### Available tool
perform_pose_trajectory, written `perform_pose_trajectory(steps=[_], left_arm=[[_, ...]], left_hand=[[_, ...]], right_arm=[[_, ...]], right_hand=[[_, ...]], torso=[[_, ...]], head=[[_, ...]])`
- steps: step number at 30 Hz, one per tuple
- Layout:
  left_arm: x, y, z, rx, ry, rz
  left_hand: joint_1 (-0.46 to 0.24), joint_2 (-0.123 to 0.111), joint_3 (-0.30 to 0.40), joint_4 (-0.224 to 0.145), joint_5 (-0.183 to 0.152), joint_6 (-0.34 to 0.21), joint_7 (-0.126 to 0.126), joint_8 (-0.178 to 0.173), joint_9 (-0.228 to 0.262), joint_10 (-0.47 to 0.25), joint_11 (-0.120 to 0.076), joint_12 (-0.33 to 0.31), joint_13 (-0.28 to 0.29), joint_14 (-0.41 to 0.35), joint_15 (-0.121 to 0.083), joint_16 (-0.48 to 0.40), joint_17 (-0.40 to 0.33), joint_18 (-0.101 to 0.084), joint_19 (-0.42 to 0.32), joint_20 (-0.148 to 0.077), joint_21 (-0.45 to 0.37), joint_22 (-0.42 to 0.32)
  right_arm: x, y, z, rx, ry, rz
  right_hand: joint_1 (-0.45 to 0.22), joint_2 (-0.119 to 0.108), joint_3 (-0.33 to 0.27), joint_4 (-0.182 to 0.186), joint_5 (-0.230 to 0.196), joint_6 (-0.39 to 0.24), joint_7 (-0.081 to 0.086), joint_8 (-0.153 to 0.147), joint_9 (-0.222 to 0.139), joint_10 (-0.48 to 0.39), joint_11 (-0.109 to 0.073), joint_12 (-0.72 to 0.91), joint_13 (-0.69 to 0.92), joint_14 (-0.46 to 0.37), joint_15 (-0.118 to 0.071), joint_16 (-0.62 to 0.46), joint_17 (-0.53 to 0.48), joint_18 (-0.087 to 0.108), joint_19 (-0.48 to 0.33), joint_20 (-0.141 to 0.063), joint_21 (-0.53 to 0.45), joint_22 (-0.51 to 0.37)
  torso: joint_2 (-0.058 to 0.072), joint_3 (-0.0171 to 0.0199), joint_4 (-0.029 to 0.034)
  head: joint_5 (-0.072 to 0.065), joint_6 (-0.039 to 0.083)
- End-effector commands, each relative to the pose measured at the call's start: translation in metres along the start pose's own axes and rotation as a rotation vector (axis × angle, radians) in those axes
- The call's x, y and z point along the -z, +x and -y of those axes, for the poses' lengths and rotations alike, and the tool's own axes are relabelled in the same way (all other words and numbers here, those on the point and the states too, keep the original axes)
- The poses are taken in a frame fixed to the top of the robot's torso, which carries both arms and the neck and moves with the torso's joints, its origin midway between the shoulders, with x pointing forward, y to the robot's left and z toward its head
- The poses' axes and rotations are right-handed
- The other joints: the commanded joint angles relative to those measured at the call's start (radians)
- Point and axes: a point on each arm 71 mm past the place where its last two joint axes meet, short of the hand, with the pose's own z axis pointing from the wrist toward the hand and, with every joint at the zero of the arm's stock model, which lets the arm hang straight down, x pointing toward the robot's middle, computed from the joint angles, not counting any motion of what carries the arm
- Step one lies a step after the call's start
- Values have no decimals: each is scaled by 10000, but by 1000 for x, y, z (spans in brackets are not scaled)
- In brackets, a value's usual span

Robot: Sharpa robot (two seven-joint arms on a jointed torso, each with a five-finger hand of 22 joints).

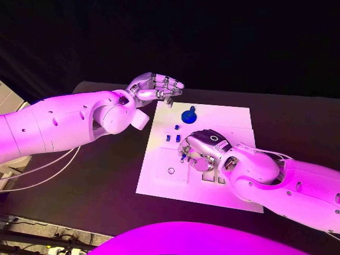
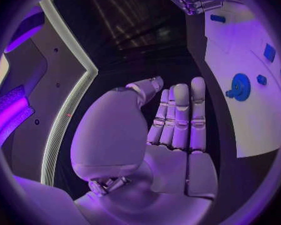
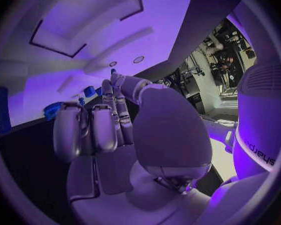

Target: Assemble the parts on the task board

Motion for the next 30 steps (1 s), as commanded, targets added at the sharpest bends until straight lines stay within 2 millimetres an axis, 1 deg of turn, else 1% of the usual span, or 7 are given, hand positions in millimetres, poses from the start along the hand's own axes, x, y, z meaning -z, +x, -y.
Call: perform_pose_trajectory(steps=[1, 7, 14, 16, 23, 30], left_arm=[[-1, 2, 1, 91, 27, -179], [-1, 2, 1, 97, 21, -196], [-1, 2, 1, 94, 1, -187], [-1, 1, 1, 91, -6, -181], [-1, 2, 0, 124, -56, -276], [-1, 3, 0, 137, -61, -315]], left_hand=[[16, 86, -39, -6, 7, -17, 26, 6, 14, -80, -17, -19, -16, 8, 21, -62, -14, 71, 46, -10, -35, -14], [16, 86, -39, -6, 7, -17, 26, 6, 14, -80, -17, -19, -16, 8, 21, -62, -14, 71, 46, -10, -35, -14], [16, 86, -39, -6, 7, -17, 26, 6, 14, -80, -17, -19, -16, 8, 21, -62, -14, 71, 46, -10, -35, -14], [31, 97, -54, -13, 15, -11, 28, 12, 18, -87, -15, -17, -22, 11, 21, -66, -16, 71, 63, -10, -49, -27], [19, 97, -69, -3, 10, -6, 31, 15, 20, -96, -10, -19, -26, 11, 24, -69, -17, 70, 67, -9, -57, -33], [10, 96, -81, 3, 8, -3, 33, 18, 22, -112, -5, -25, -31, 8, 28, -72, -18, 69, 69, -7, -65, -39]], right_arm=[[-1, 3, -1, 215, -40, -257], [-1, 5, -1, 264, -25, -339], [-1, 7, -2, 282, -30, -452], [-1, 8, -2, 276, -25, -486], [-1, 9, 0, 298, 48, -603], [-4, 11, 0, 554, 190, -762]], right_hand=[[-21, 117, 59, 22, 42, 18, 25, 0, 12, 544, -507, 17, 314, 411, -52, 20, -12, -75, 1, 10, -67, 553], [-21, 117, 59, 22, 42, 18, 25, 0, 12, 544, -507, 17, 314, 411, -52, 20, -12, -75, 1, 10, -67, 553], [-21, 117, 59, 22, 42, 18, 25, 0, 12, 544, -507, 17, 314, 411, -52, 20, -12, -75, 1, 10, -67, 553], [-42, 118, 59, 21, 48, 19, 27, -1, 19, 544, -506, 18, 317, 411, -48, 27, -13, -76, 2, 14, -63, 559], [-49, 119, 60, 20, 51, 18, 27, -2, 21, 544, -505, 19, 318, 410, -47, 27, -17, -77, 3, 16, -59, 564], [-56, 121, 62, 18, 56, 14, 28, -4, 23, 540, -504, 17, 318, 408, -46, 23, -26, -72, -8, 17, -81, 547]], torso=[[-3, -3, -4], [-6, -9, 7], [-3, -10, 3], [-8, -7, 2], [-7, -9, -6], [0, -4, 1]], head=[[3, -4], [2, -33], [8, -50], [-9, -59], [-23, -50], [-30, -52]])
